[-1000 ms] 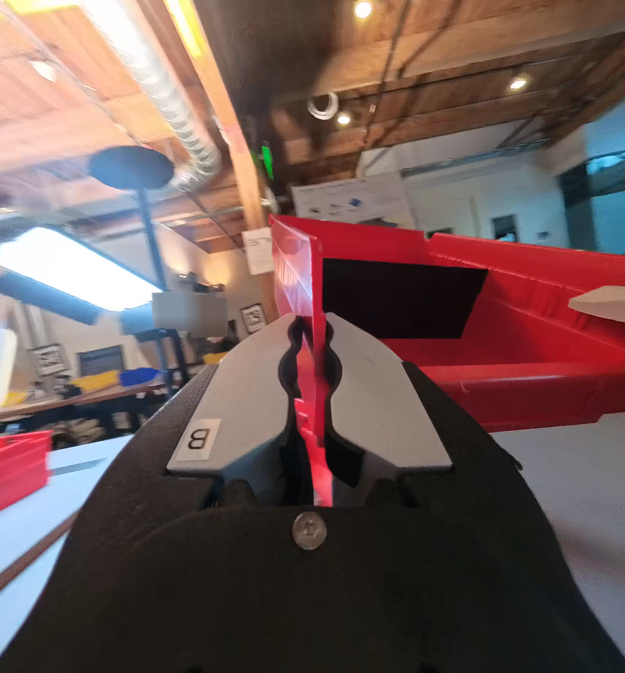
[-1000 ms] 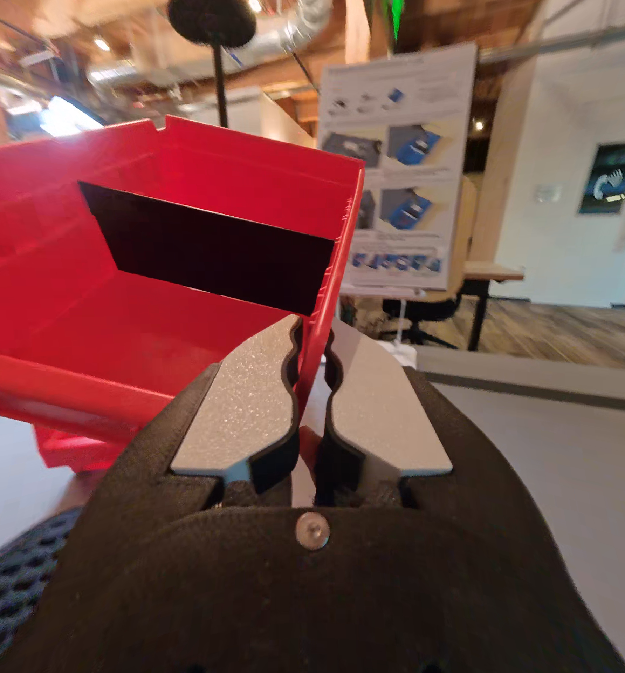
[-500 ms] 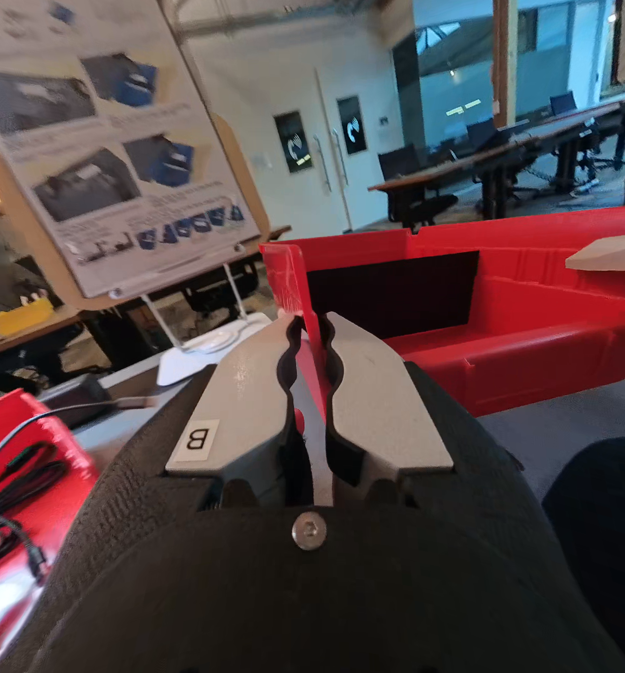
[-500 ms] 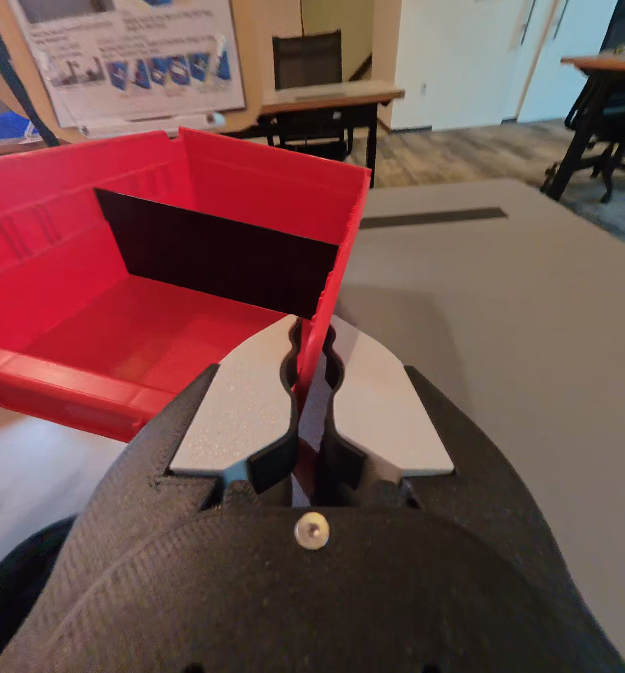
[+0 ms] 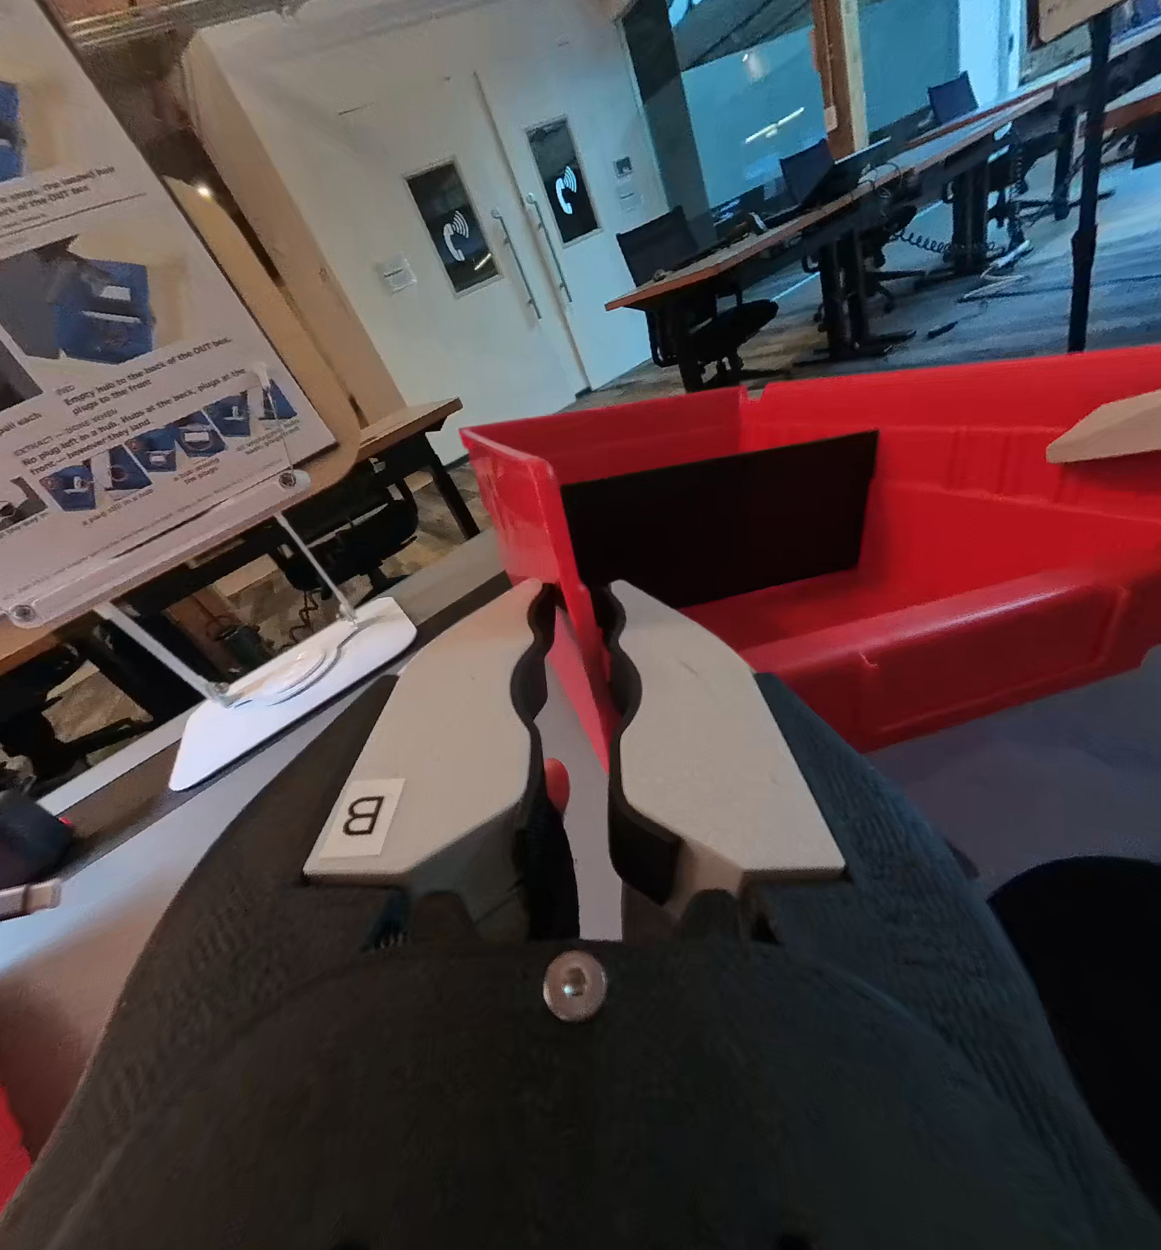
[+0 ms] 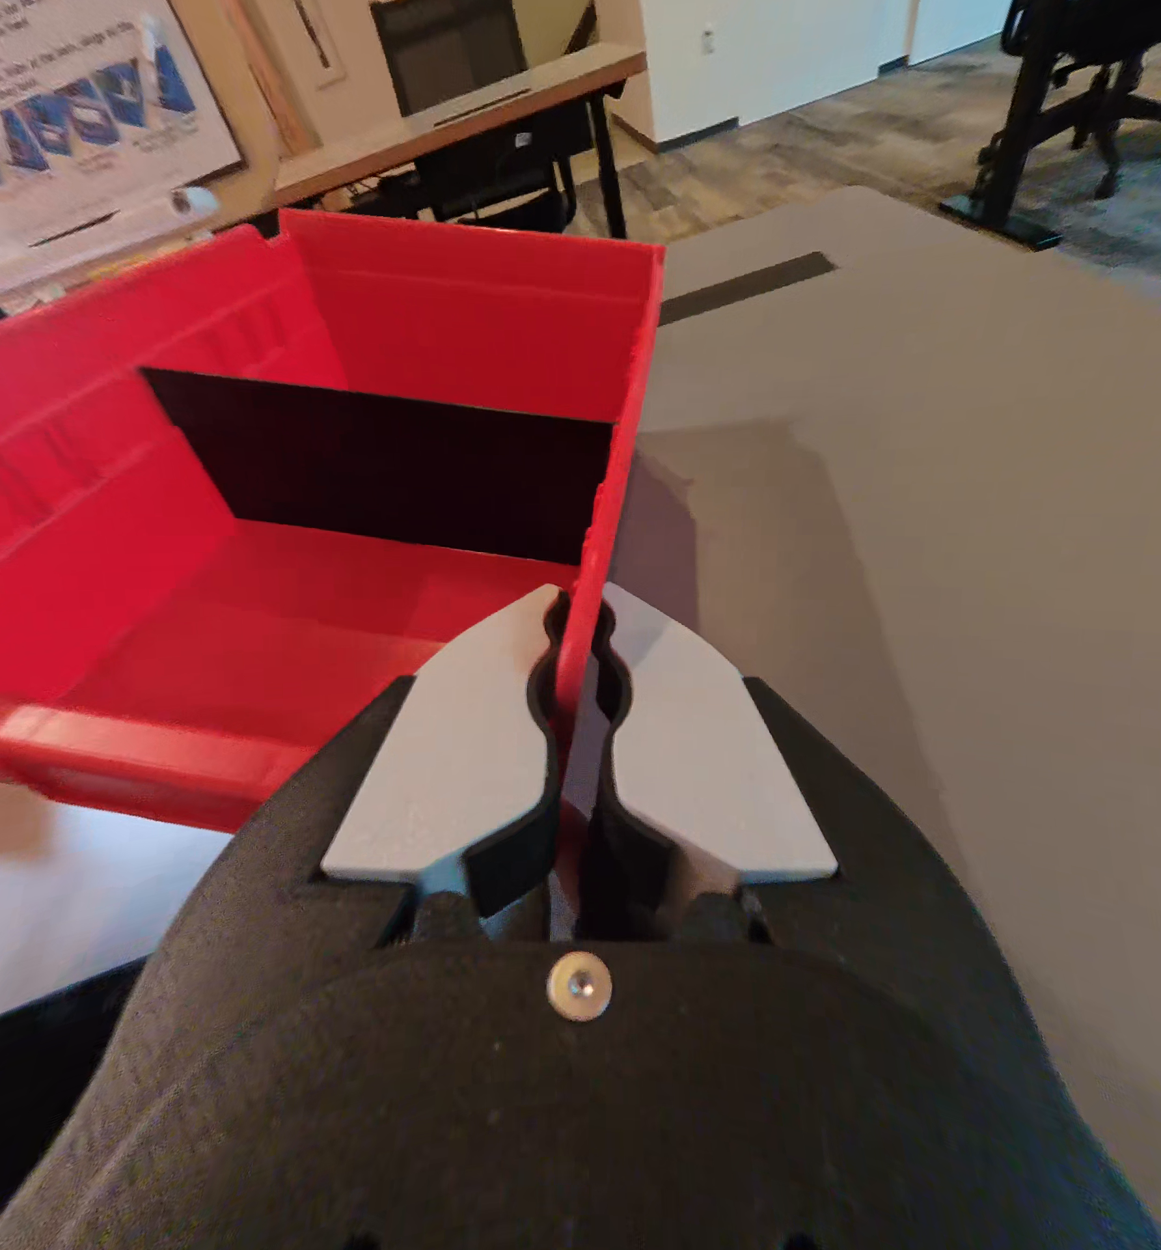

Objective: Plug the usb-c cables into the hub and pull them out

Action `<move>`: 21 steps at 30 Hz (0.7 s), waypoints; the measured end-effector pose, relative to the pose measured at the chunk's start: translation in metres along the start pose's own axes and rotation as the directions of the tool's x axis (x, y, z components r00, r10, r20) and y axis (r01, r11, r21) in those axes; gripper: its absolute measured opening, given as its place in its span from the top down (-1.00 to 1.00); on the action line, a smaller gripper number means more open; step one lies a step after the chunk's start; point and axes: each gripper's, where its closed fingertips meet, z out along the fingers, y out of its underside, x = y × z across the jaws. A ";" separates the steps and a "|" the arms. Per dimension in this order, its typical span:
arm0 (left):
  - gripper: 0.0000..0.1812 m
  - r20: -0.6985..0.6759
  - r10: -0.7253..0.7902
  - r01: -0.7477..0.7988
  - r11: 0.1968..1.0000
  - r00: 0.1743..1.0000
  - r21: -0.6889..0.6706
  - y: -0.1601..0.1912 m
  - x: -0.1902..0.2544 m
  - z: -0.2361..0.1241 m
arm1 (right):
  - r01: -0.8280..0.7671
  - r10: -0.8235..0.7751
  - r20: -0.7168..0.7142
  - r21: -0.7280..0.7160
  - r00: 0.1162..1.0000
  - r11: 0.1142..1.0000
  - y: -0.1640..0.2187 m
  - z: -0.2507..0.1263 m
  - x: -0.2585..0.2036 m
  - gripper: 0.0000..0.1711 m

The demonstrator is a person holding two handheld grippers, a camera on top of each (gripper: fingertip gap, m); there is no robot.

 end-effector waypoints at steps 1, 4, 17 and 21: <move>0.85 -0.008 0.001 -0.001 1.000 1.000 -0.008 0.004 0.003 0.003 | -0.005 0.005 -0.005 0.006 1.000 1.000 0.000 0.000 0.003 0.93; 0.83 -0.055 -0.016 0.014 0.999 0.998 -0.043 0.019 0.013 0.008 | 0.050 -0.050 -0.040 0.014 0.998 0.999 0.000 0.000 0.011 0.93; 0.52 -0.142 -0.033 0.019 0.995 0.989 -0.102 0.035 0.006 -0.021 | 0.051 -0.052 0.014 0.056 0.999 0.997 -0.004 -0.007 0.012 0.72; 0.48 -0.071 -0.054 0.056 0.998 0.996 0.025 0.015 -0.040 -0.071 | 0.213 -0.198 -0.089 0.221 0.976 0.952 -0.033 -0.032 0.016 0.65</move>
